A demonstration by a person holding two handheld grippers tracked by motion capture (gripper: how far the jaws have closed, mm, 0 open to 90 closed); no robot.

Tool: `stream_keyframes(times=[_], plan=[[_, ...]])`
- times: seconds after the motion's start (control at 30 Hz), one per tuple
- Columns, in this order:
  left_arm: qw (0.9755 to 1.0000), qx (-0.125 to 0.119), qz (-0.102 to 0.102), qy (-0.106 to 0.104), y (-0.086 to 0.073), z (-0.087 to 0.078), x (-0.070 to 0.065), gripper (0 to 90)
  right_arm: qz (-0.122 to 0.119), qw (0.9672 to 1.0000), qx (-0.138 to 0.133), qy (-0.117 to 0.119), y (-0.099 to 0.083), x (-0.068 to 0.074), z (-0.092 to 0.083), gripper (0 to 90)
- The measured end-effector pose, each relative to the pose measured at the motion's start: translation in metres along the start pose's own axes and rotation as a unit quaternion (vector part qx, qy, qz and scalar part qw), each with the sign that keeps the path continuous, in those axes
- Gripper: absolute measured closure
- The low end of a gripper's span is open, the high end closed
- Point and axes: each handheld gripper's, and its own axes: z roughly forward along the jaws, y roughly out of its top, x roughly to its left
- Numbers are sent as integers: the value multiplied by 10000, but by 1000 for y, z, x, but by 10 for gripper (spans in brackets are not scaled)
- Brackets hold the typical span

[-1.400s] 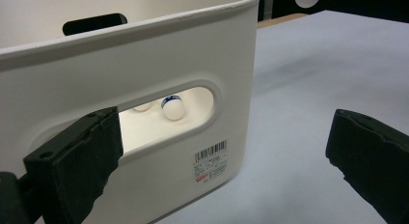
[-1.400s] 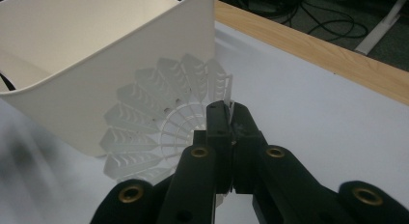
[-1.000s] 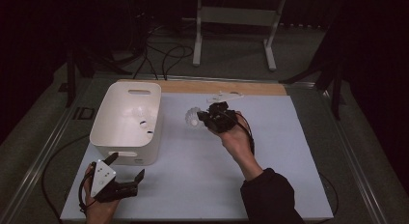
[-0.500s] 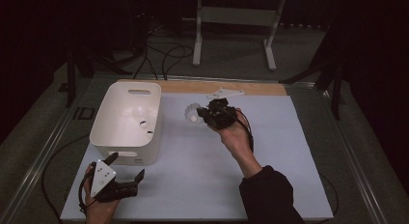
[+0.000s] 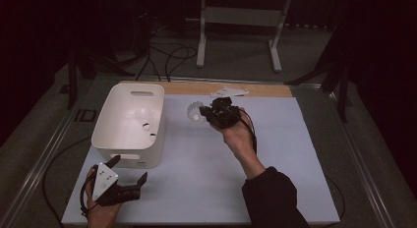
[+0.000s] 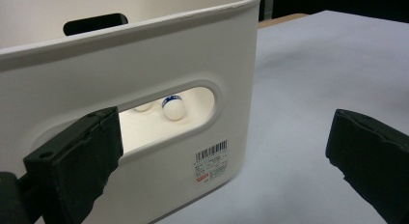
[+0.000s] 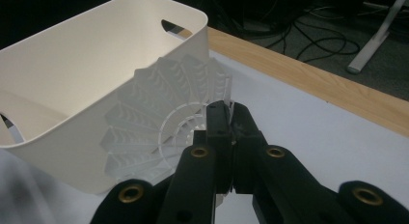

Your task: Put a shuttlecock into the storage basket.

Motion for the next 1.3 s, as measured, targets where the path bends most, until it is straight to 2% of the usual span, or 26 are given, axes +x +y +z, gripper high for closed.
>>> stream_keyframes(times=[1.3], plan=[[10000,11,0,-5,0,0,0,2,90,9997,-209,-2,19,-1,9,888]])
